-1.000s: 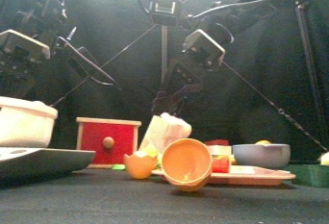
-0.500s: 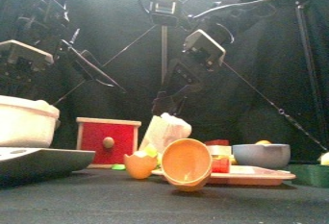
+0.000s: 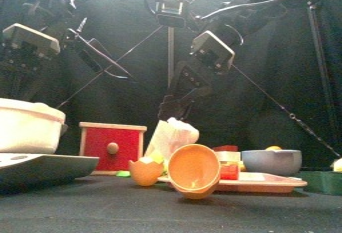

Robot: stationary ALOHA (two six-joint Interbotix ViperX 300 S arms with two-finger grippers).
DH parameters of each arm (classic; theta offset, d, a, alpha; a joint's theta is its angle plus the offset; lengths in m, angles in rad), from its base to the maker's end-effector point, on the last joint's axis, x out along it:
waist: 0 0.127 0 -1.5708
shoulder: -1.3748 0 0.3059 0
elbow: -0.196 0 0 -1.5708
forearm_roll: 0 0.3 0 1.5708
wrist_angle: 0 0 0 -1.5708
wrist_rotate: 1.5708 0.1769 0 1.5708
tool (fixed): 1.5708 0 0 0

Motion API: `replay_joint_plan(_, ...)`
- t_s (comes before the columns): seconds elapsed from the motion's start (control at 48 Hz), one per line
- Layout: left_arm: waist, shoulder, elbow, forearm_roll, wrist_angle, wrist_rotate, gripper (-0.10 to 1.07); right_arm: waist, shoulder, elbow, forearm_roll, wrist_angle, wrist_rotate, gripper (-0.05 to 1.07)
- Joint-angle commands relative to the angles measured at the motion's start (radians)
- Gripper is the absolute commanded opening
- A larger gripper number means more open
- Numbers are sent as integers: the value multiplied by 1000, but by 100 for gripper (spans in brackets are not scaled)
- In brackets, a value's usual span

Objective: Grab starfruit half in pot

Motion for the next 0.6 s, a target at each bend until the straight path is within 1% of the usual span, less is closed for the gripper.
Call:
replay_joint_plan(0.0, -9, -18, -38, 18, 25, -3, 72, 0, -41, -9, -2, -3, 2, 95)
replay_joint_plan(0.125, -14, -21, -51, 34, 51, -3, 72, 0, -41, -11, -3, -3, 2, 95)
replay_joint_plan(0.333, -14, -32, -52, 41, 55, -5, 72, 0, -49, -6, -2, 2, 2, 95)
replay_joint_plan(0.458, -17, -51, -49, 77, 55, -6, 72, 2, -78, 6, -2, 3, 8, 95)
replay_joint_plan(0.583, -17, -84, -49, 117, 52, -9, 72, 2, -133, 31, -2, 3, 11, 95)
